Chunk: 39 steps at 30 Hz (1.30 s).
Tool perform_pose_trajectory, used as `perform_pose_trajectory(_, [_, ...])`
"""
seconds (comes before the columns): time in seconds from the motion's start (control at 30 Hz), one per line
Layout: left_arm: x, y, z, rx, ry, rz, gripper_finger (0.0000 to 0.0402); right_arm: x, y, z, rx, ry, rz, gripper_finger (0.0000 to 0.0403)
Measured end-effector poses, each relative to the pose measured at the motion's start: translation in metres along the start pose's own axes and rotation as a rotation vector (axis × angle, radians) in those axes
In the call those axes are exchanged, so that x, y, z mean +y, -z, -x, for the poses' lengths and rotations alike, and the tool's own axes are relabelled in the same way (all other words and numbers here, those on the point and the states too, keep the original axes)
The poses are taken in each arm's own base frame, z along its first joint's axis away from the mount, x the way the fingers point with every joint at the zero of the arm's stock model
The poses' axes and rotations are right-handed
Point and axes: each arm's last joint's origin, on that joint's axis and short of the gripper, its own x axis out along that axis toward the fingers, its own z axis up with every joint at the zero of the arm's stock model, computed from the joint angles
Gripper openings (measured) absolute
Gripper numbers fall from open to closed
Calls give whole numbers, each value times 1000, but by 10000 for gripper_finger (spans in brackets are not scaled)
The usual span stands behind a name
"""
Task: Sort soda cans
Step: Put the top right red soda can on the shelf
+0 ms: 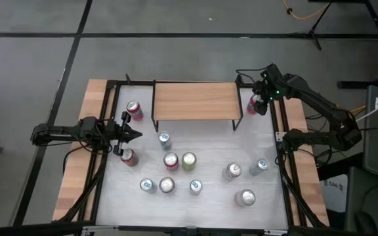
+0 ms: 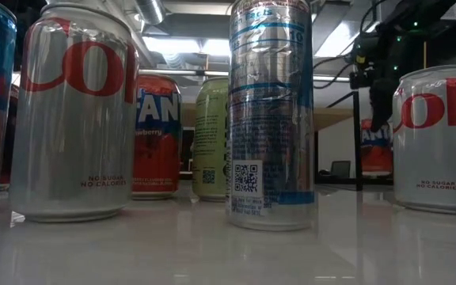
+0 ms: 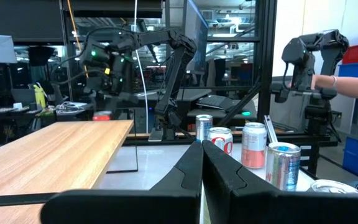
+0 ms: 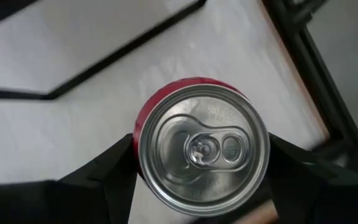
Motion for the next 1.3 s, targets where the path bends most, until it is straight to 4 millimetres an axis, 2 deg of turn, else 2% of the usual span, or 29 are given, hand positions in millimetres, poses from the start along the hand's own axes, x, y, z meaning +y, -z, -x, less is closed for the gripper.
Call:
perform_pose_trajectory(0.23, [0,0,0,0,0,0,0,-3,-13,40,-18,23,1,273])
perform_pose_trajectory(0.47, [0,0,0,0,0,0,0,-6,-25,89,-69,102,6,274])
perform_pose_trajectory(0.73, [0,0,0,-1,-6,-1,0,-4,-34,149,-211,161,19,275])
perform_pose_trajectory(0.9, [2,-2,0,-20,-67,-1,0,1,-39,177,-353,100,50,275])
perform_pose_trajectory(1.07, [3,-2,0,-21,-109,-1,0,2,-52,187,-452,2,95,275])
perform_pose_trajectory(1.3, [3,-2,0,-21,-109,0,0,21,-90,163,-462,-89,255,275])
